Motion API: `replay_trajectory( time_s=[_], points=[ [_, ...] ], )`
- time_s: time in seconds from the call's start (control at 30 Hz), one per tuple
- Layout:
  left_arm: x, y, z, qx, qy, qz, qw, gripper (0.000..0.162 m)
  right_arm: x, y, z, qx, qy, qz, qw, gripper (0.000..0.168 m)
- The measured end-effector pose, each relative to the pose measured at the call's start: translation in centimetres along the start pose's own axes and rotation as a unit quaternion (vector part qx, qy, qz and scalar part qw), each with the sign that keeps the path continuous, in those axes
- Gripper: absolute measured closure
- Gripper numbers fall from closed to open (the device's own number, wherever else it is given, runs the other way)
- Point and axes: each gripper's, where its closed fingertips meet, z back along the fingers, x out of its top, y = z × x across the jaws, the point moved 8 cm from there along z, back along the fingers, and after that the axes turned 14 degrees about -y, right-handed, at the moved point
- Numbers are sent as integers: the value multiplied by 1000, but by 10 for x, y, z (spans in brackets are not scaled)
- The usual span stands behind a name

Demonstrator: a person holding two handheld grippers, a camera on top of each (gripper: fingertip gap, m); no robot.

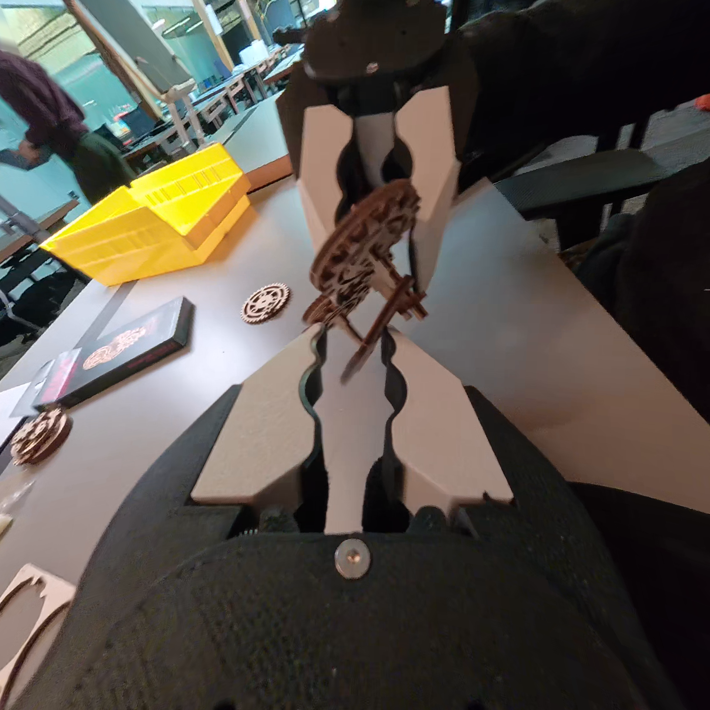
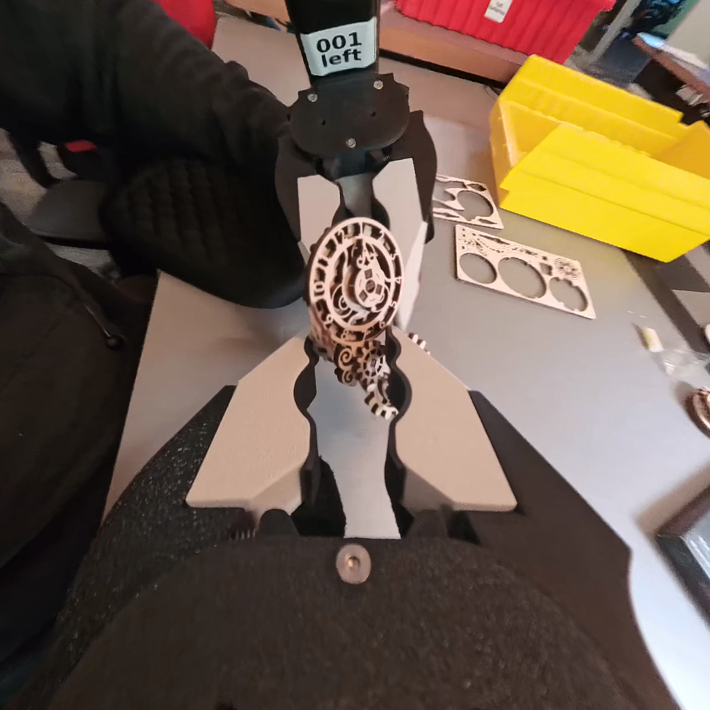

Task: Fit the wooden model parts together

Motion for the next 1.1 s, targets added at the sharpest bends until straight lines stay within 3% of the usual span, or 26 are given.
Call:
replay_trajectory(
  time_s=[0.1,0.23,0.43,0.53,0.63,0.83,1.1],
  points=[
    [3,-3,-1,-11,-11,5,1000,146,1,-7,1,43,-4,-44,998,136],
    [1,1,1,3,-8,1,1000,142,-1,-18,-1,74,1,-78,994,136],
    [6,11,7,35,-40,11,999,110,-6,-30,-4,131,31,-116,984,136],
    [9,5,7,14,-42,-6,999,113,-5,-28,-8,160,53,-118,979,135],
    [11,0,5,7,-42,-20,999,129,-3,-27,-8,172,62,-119,976,135],
    [13,1,5,24,-41,-34,998,132,-3,-25,-6,122,46,-100,986,129],
    [14,8,8,66,-39,-45,996,132,0,-13,-1,-40,53,17,998,128]
  ],
)
